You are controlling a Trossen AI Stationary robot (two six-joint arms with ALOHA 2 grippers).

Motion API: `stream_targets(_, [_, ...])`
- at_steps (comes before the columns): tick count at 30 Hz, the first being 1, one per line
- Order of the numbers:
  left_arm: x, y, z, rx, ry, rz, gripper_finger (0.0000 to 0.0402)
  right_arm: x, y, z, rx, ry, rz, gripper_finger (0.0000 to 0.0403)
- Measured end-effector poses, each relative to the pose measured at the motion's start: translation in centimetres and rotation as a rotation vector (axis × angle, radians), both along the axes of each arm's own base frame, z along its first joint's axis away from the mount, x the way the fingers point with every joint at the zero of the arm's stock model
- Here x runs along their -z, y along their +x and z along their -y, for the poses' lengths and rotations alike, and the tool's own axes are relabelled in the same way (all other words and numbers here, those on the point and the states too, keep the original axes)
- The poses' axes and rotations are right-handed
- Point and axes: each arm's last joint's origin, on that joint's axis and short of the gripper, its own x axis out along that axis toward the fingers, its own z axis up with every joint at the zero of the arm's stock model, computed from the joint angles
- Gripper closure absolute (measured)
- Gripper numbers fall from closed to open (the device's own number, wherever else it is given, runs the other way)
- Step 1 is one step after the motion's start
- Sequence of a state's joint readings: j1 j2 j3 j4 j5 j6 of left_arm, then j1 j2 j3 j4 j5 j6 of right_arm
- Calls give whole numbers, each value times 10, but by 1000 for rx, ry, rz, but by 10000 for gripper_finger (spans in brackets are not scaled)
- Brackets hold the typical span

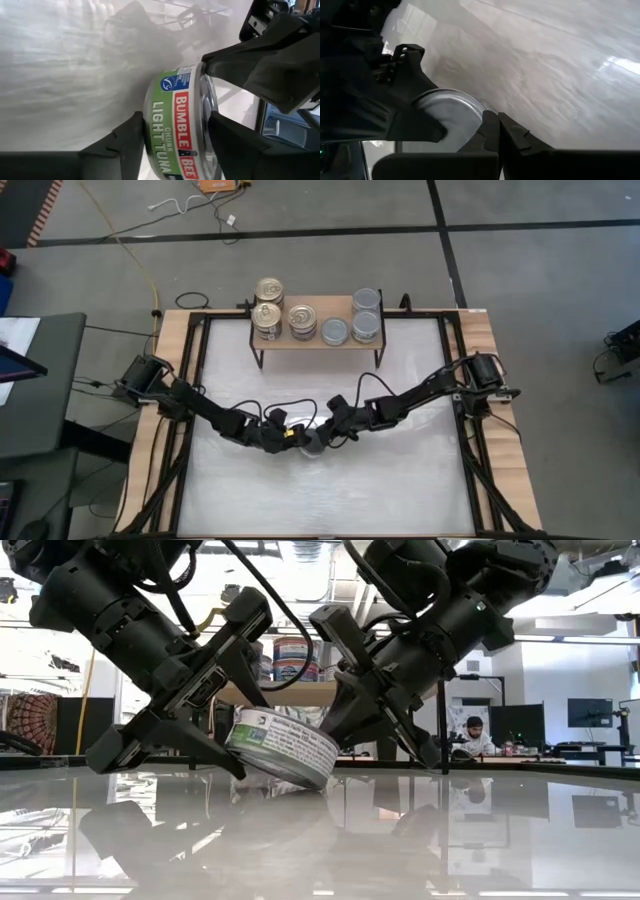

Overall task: Stack canned seafood by type on shelf
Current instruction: Stack the green white tuna can on top of the other green white tuna can on the shelf

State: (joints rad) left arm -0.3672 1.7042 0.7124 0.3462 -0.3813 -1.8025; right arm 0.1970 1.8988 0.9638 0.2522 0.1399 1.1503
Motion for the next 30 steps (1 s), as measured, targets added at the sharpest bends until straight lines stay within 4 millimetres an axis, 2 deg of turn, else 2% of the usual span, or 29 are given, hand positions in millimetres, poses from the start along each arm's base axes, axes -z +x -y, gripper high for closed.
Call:
stream_targets(8, [0, -1, 0, 8, 12, -9, 238, -2, 1, -1, -8, -1, 19, 372])
stream_targets(30, [0, -1, 1, 36, 44, -14, 237, -2, 1, -2, -16, 6, 19, 363])
